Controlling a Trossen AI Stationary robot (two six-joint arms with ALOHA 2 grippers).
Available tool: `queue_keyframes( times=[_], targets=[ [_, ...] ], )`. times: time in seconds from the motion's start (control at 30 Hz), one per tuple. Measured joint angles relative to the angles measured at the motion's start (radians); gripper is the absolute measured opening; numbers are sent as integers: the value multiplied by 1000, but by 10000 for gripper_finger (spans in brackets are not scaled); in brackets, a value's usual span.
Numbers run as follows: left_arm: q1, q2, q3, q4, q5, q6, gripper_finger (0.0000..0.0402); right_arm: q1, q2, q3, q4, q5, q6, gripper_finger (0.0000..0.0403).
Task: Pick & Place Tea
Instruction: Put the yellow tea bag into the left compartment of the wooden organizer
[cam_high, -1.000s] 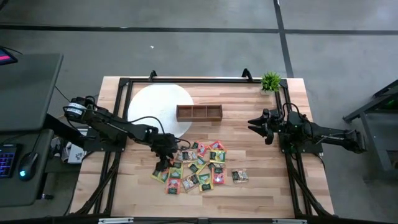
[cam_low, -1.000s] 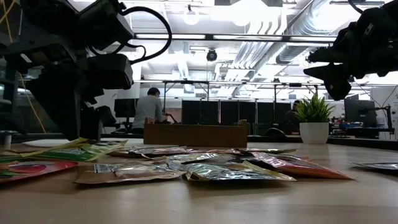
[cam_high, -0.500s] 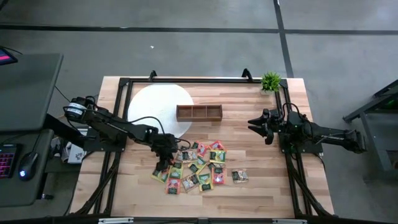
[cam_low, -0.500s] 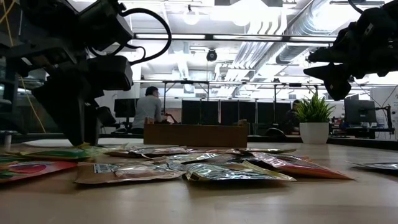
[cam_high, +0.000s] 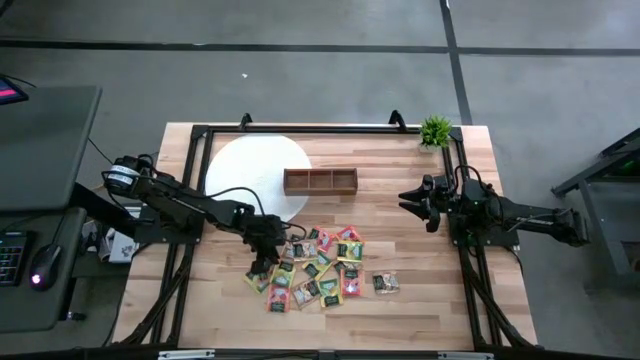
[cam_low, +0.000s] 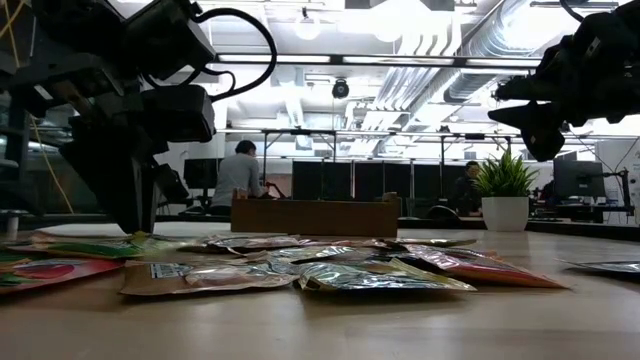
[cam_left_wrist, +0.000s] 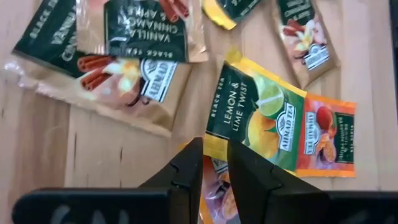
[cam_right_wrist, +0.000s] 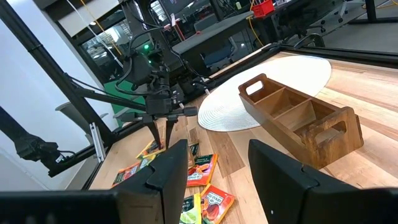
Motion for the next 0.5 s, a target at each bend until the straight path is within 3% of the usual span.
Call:
queue_keyframes(
  times=[0.17,0.5],
  targets=[
    [0,0,0,0,0,0,83,0,0,0,0,0,0,165],
    [0,0,0,0,29,-5,160,0,0,0,0,0,0,165]
  ],
)
